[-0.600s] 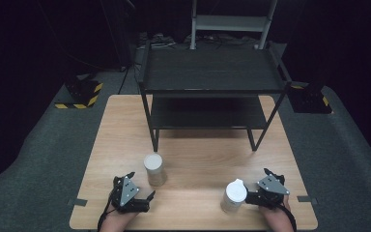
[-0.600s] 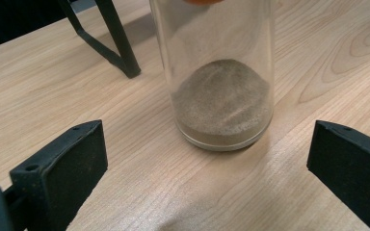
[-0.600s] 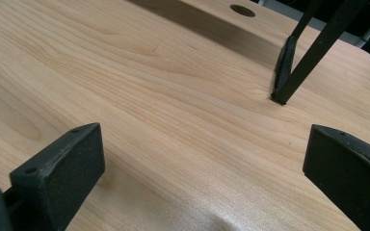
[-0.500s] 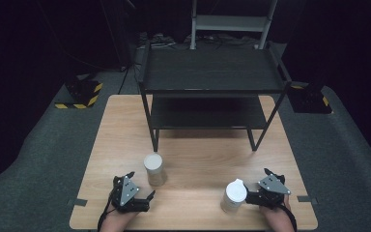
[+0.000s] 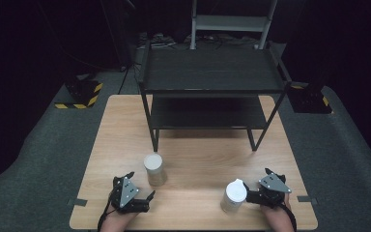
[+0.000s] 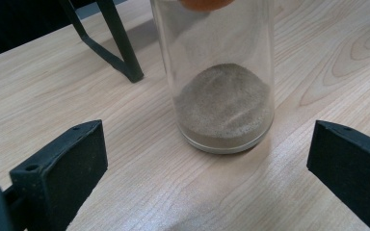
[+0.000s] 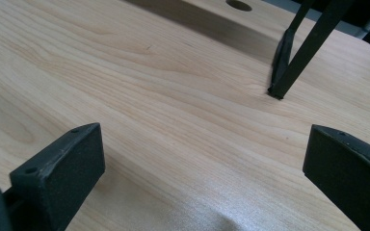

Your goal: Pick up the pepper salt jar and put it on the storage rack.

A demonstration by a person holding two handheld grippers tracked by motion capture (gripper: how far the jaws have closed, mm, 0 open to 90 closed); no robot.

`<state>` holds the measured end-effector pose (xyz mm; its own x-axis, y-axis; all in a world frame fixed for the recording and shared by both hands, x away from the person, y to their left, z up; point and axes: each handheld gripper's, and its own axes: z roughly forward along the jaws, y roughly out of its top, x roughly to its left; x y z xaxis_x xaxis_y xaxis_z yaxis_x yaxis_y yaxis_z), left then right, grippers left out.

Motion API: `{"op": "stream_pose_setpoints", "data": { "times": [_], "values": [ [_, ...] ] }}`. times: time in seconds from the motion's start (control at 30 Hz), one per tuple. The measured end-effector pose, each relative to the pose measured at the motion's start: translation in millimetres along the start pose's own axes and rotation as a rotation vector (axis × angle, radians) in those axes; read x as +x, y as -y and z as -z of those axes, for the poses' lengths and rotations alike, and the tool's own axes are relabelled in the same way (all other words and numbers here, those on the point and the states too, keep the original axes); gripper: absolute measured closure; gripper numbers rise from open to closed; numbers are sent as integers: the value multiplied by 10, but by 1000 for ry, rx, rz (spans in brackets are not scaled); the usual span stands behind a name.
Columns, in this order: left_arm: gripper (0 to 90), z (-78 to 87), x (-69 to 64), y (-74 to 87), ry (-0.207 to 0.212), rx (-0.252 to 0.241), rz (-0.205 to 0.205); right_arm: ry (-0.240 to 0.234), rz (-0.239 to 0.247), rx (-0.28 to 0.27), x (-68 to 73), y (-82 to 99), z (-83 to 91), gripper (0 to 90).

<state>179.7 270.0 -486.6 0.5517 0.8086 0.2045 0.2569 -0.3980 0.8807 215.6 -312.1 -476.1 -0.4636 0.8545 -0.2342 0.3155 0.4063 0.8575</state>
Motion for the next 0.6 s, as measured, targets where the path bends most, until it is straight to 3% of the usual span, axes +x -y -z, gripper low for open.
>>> {"op": "stream_pose_setpoints", "data": {
  "times": [0.27,0.6],
  "values": [
    [8,-16,3,-11,0,2,1,-1,9,-1,5,1,2,0],
    [7,24,53,33,25,-35,23,4,9,-11,15,20,10,0]
  ]
}}
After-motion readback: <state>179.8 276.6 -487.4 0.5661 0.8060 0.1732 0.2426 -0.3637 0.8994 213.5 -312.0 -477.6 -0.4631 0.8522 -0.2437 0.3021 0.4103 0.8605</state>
